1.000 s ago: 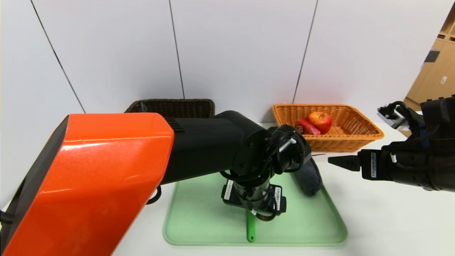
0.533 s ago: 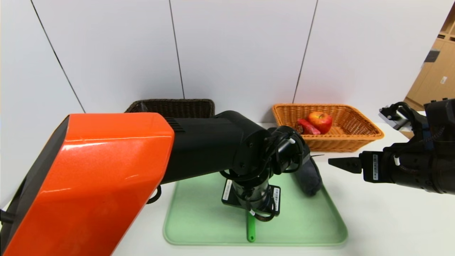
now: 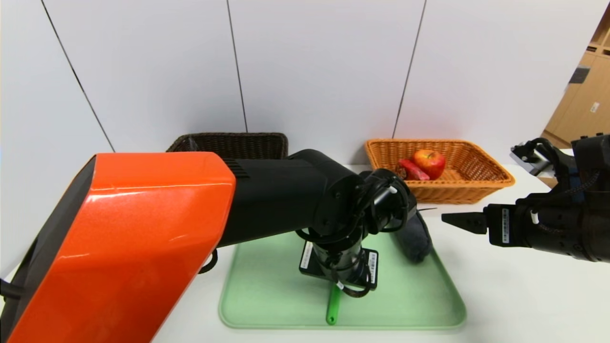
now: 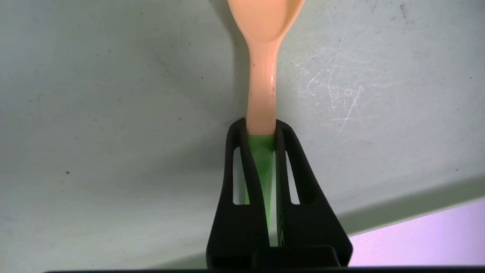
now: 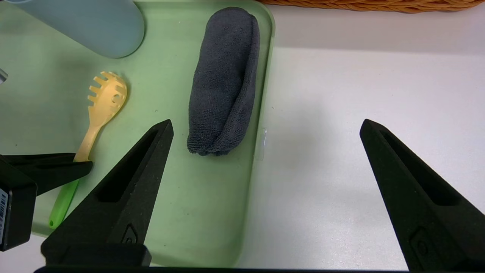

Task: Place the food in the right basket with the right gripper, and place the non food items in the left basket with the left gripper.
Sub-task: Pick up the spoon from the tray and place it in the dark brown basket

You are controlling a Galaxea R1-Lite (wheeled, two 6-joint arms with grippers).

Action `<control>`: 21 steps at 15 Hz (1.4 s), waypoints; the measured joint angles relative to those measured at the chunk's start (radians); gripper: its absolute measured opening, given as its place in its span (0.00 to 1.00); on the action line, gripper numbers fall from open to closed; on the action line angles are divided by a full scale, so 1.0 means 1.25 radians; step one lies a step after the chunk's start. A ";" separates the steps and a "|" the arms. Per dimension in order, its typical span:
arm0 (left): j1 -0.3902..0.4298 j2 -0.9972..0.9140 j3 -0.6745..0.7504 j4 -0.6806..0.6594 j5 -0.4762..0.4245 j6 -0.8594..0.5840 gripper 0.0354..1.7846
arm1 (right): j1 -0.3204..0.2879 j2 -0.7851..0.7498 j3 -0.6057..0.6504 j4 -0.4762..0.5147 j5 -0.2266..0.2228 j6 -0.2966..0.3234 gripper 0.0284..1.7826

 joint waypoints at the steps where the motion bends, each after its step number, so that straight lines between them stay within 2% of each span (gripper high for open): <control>1: 0.000 0.000 0.000 -0.002 -0.001 0.001 0.05 | 0.000 0.000 0.000 0.000 0.000 0.000 0.95; 5: 0.001 -0.018 0.000 -0.030 -0.041 0.006 0.05 | 0.000 -0.002 0.007 0.000 0.000 -0.001 0.95; 10: 0.013 -0.095 0.000 -0.067 -0.222 0.015 0.05 | 0.000 -0.004 0.015 0.000 0.000 -0.002 0.95; 14: 0.046 -0.194 -0.001 -0.185 -0.329 0.010 0.05 | 0.000 -0.005 0.017 0.000 -0.001 -0.001 0.95; 17: 0.123 -0.276 -0.001 -0.347 -0.309 0.001 0.05 | 0.000 -0.004 0.017 0.000 -0.001 -0.002 0.95; 19: 0.195 -0.310 -0.001 -0.451 -0.246 -0.017 0.05 | 0.000 -0.002 0.016 0.000 -0.001 -0.002 0.95; 21: 0.280 -0.322 0.003 -0.494 -0.182 -0.028 0.05 | -0.001 0.000 0.012 0.000 -0.001 -0.002 0.95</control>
